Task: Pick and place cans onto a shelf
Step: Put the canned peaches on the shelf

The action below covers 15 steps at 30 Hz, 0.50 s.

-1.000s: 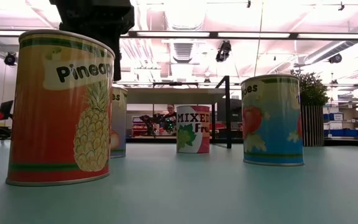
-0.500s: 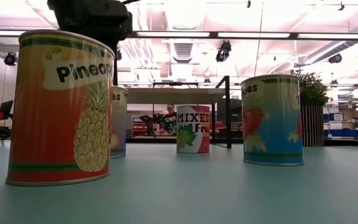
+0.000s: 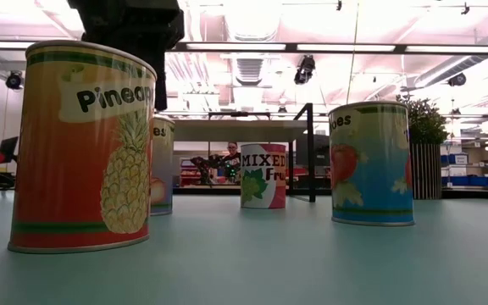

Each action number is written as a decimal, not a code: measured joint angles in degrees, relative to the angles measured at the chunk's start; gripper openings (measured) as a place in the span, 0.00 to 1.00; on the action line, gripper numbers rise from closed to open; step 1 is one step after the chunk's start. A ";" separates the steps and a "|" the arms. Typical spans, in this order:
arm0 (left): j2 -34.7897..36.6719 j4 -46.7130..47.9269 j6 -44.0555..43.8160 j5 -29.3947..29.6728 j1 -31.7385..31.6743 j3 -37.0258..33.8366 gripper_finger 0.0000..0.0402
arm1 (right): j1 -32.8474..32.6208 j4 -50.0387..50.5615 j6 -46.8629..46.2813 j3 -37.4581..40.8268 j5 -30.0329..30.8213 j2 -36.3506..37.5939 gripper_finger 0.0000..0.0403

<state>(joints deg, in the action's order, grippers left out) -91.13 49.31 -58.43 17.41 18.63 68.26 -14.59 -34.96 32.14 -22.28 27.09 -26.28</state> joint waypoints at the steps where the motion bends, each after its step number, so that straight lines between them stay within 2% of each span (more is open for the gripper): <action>1: 0.01 -0.14 0.00 0.02 0.02 0.30 0.92 | 0.00 0.00 0.00 0.00 0.00 0.00 0.03; 10: 0.11 -1.22 -1.19 0.09 0.02 -1.12 0.92 | 0.00 0.46 0.00 0.00 0.02 0.00 0.03; 15: 0.11 -4.96 -1.11 0.04 0.04 -2.50 0.92 | 0.01 0.49 0.00 0.00 0.08 0.00 0.03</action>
<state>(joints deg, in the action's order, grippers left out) -91.02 44.34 -59.55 17.45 18.67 65.76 -14.58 -34.47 32.14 -22.28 27.17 -26.28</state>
